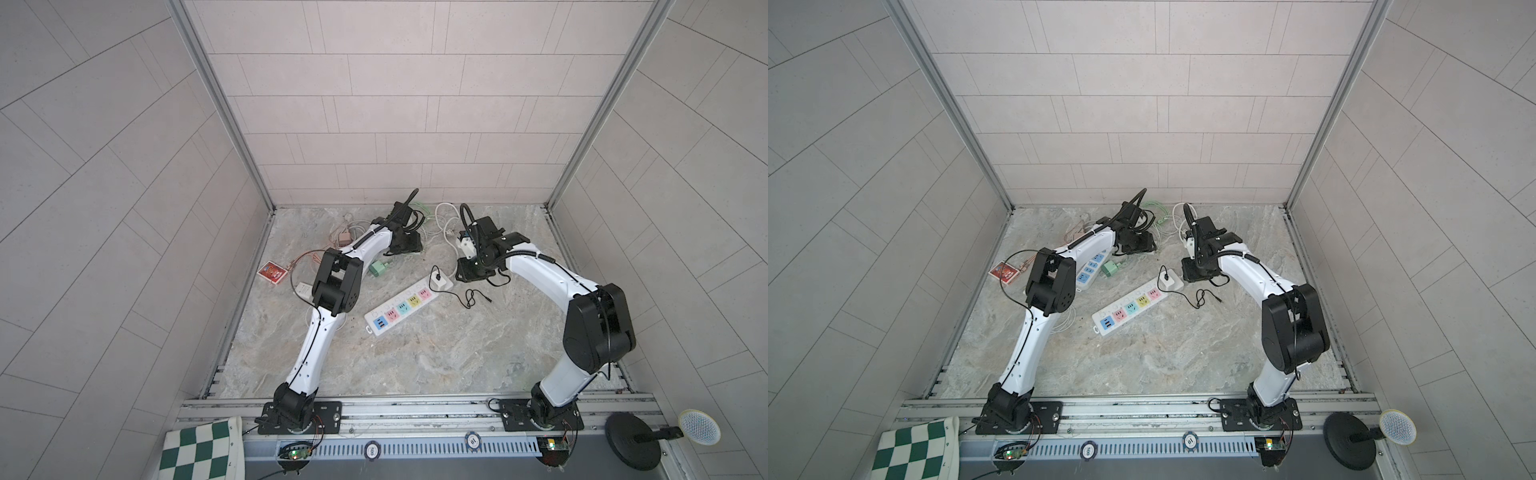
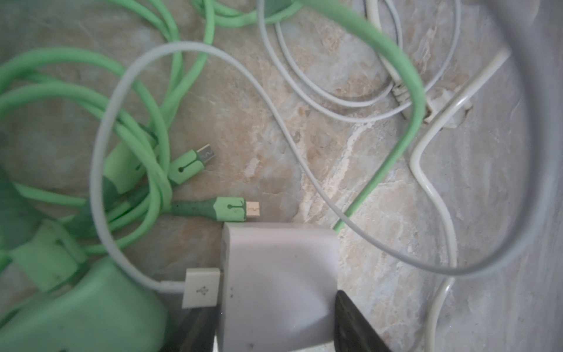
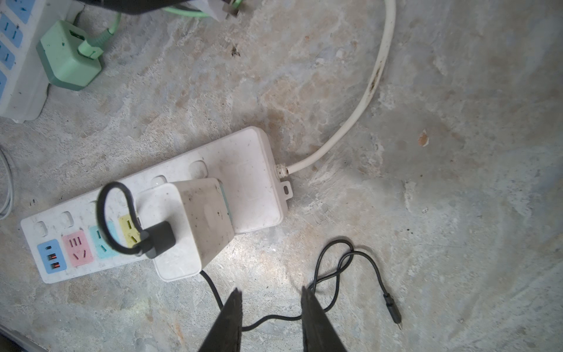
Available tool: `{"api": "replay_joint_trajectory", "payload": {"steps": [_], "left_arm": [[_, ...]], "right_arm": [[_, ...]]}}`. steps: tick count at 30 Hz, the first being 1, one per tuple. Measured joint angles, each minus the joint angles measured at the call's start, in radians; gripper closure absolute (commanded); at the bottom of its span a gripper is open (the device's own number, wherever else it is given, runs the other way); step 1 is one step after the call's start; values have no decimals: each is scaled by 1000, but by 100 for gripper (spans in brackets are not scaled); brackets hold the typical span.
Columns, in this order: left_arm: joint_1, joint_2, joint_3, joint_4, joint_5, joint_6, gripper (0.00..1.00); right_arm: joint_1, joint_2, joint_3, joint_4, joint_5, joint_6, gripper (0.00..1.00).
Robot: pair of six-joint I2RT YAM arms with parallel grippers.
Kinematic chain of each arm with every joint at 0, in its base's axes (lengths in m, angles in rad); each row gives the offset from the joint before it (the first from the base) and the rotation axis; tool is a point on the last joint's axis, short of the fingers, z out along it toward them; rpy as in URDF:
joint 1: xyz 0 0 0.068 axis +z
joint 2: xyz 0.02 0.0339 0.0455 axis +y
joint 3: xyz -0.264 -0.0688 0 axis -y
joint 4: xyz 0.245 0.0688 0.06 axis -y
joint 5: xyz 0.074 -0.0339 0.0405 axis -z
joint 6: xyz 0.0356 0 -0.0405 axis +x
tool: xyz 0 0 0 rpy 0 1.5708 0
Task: Insert plugs into power strip
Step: Pick up the plug from the top-center of the table.
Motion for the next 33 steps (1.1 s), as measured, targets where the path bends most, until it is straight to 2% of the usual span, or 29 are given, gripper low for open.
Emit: {"api": "replay_joint_trajectory", "payload": {"steps": [8,13,23,27,33], "left_arm": [[0,-16,-18,-7,3,33,57],[0,-64,-55,-62,7,112,57],[4,-390,-267,-137,-2,323,57],[5,-539,-403,-125,-15,391,56],[5,-784,-790,-35,-21,407,55]], "right_arm": [[0,0,0,0,-5,1,68],[0,0,0,0,-13,4,68],[-18,0,37,-2,-39,55,68],[-19,0,48,3,-53,83,67],[-19,0,49,9,-76,106,67]]}}
